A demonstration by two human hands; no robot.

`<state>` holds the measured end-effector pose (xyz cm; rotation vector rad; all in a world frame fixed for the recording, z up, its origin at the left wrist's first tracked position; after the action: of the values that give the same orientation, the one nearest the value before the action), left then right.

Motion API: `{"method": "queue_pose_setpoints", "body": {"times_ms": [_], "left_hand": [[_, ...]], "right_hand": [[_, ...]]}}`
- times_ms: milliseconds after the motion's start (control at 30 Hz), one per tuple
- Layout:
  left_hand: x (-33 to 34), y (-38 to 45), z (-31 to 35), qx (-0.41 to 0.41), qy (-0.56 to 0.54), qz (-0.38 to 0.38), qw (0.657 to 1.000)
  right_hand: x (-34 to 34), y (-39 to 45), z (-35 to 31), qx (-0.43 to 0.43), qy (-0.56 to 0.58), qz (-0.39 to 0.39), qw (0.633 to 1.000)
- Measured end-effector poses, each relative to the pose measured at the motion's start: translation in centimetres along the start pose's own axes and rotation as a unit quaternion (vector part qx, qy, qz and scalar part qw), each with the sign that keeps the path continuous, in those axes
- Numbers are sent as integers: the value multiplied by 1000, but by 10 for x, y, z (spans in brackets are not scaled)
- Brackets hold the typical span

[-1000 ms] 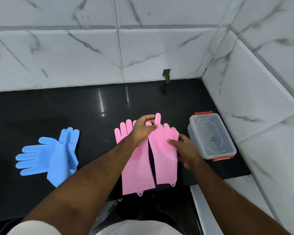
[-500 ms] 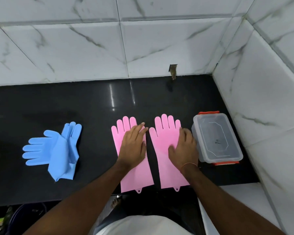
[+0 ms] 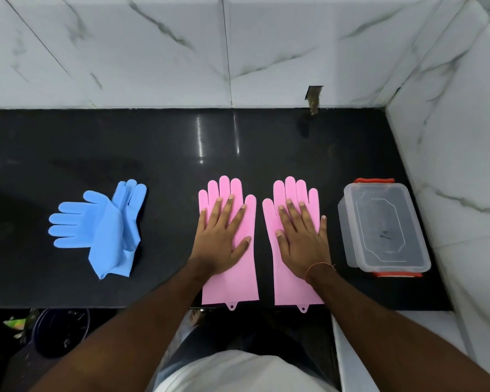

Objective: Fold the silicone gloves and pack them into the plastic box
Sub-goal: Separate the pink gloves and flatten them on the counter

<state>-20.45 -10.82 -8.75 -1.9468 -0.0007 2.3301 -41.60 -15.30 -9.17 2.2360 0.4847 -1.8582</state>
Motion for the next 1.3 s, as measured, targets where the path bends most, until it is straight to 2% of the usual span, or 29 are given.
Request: {"method": "queue_pose_setpoints", "body": {"times_ms": [600, 700, 800, 933, 1067, 1167, 1300], "left_hand": [[2, 5, -4, 8, -2, -15, 1000], [-8, 7, -1, 0, -17, 6, 1000], [-31, 21, 18, 2, -48, 57, 997], [-58, 52, 74, 52, -95, 86, 990], [-66, 87, 138, 93, -145, 60, 983], [-58, 108, 166, 65, -122, 47, 989], [-25, 122, 168, 21, -110, -52, 992]], "right_hand": [[-3, 7, -5, 28, -9, -24, 999], [-17, -4, -13, 30, 1, -17, 999], [-39, -31, -24, 42, 37, 13, 998], [-53, -83, -19, 109, 92, 52, 988], [-36, -126, 9, 246, 117, -29, 962], [-28, -147, 29, 320, 140, -75, 934], [-29, -154, 41, 357, 165, -92, 915]]}}
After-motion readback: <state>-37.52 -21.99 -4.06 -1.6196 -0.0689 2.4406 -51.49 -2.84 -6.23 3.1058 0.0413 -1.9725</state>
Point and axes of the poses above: each hand's wrist, its own y-axis towards the middle knuckle, its own x-axis out of the palm, z = x × y, the point moved 9 cm from there along y, towards the middle knuckle, and after that the axes turned 1 degree about z, right-handed, at the moved point
